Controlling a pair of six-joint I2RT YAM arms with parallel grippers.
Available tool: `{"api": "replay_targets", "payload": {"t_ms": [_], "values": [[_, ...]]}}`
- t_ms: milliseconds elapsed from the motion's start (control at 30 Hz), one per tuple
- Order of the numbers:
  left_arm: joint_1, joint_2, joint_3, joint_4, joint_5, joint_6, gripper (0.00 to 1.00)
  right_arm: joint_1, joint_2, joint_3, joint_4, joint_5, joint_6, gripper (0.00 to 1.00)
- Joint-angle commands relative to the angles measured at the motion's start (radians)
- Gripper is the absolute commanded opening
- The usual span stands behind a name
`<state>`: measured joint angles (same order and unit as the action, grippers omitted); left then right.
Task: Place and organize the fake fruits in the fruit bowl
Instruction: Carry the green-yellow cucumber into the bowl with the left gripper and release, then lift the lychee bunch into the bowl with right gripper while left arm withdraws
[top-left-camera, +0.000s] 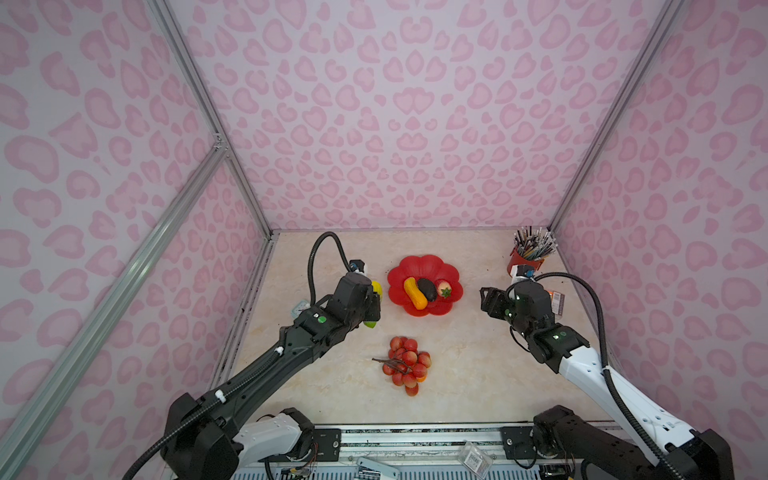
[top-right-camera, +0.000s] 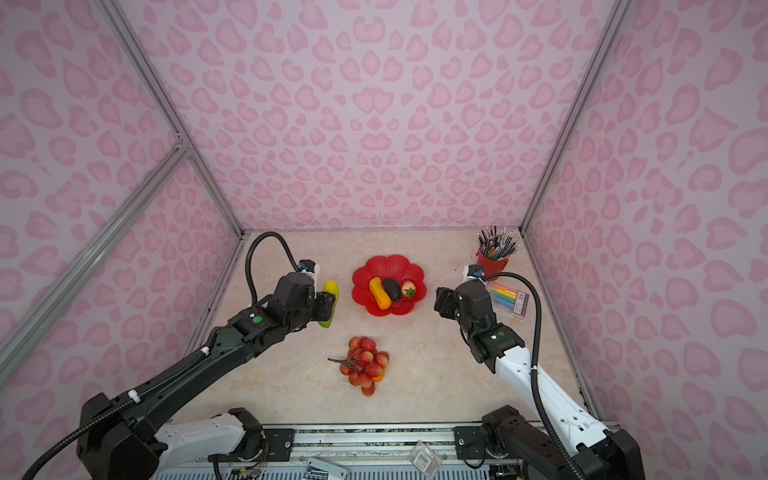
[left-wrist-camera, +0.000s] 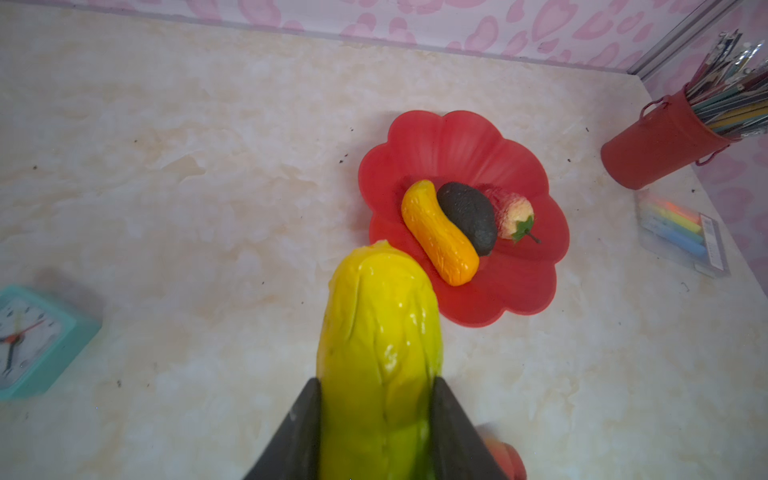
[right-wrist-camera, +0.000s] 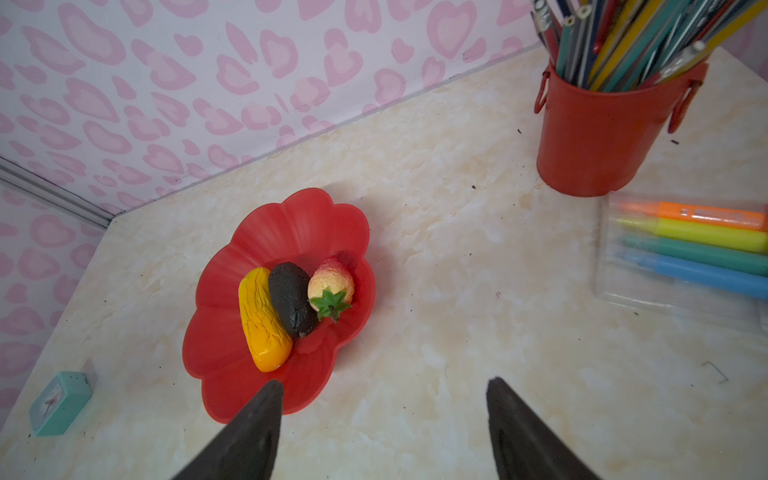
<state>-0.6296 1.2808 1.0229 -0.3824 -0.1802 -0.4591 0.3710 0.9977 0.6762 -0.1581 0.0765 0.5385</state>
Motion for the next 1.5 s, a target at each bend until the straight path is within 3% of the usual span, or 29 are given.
{"api": "replay_targets", "payload": {"t_ms": [0, 367, 633, 733, 767, 900, 1233, 1333, 1467], "values": [[0.001, 0.133, 0.099, 0.054, 0.067, 0.054, 0.37, 0.0, -0.015, -0.014, -0.023, -0.002, -0.008, 0.79], [0.016, 0.568, 0.453, 0.048, 0.142, 0.063, 0.33, -0.001, -0.095, -0.06, -0.069, -0.013, -0.013, 0.85], [0.037, 0.728, 0.51, 0.044, 0.138, -0.028, 0.32, -0.002, -0.131, -0.067, -0.098, -0.001, -0.031, 0.85], [0.039, 0.744, 0.506, 0.054, 0.161, -0.046, 0.35, -0.003, -0.134, -0.07, -0.102, 0.008, -0.038, 0.85], [0.039, 0.743, 0.508, 0.052, 0.164, -0.049, 0.42, -0.003, -0.134, -0.068, -0.104, 0.008, -0.04, 0.85], [0.039, 0.693, 0.503, 0.063, 0.166, -0.041, 0.58, -0.004, -0.132, -0.06, -0.112, 0.007, -0.057, 0.85], [0.057, 0.368, 0.439, 0.119, 0.093, 0.018, 0.7, 0.033, -0.092, -0.032, -0.071, -0.137, -0.135, 0.81], [0.061, 0.219, 0.332, 0.162, 0.03, 0.026, 0.71, 0.16, -0.075, -0.022, -0.028, -0.124, -0.189, 0.8], [0.069, -0.03, 0.072, 0.225, -0.061, -0.006, 0.75, 0.42, -0.031, 0.005, 0.036, -0.117, -0.347, 0.79]]}}
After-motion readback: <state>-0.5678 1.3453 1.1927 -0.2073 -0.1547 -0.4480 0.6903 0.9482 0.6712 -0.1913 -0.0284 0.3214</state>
